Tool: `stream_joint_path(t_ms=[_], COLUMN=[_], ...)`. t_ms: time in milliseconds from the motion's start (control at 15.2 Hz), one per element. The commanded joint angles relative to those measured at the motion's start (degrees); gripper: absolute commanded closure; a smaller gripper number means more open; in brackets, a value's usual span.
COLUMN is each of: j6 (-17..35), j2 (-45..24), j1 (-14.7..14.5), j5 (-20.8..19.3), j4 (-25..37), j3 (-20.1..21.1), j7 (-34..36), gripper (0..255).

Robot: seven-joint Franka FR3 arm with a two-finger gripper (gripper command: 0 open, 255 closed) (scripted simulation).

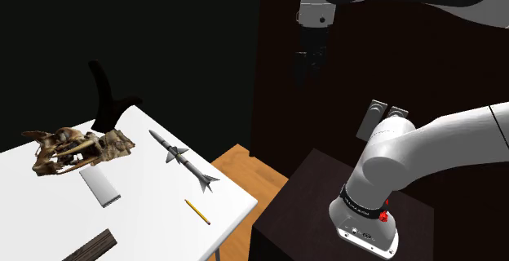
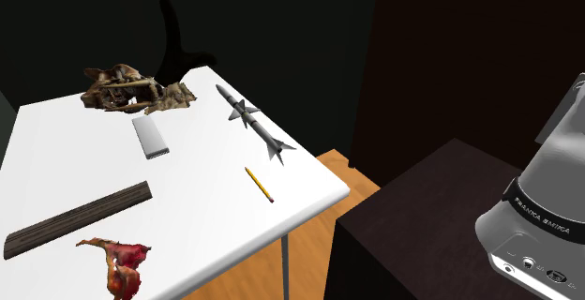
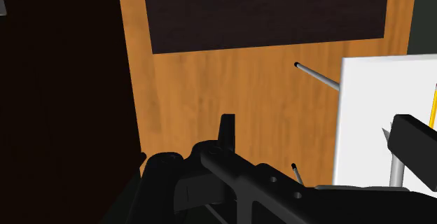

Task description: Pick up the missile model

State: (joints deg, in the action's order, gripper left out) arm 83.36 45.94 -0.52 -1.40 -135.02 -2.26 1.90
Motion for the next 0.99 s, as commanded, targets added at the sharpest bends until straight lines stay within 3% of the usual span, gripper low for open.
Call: stream_joint_path(t_ms=[0, 462, 924], j6=[0.0, 13.3, 26.2], j2=[0.0, -7.3, -18.3], j1=[0.0, -2.0, -3.6], j5=[0.0, 3.2, 4.9], j4=[0.0, -4.2, -4.4], j3=[0.0, 4.8, 9.5], j7=[0.0, 4.9, 9.7], gripper=[0, 0, 0])
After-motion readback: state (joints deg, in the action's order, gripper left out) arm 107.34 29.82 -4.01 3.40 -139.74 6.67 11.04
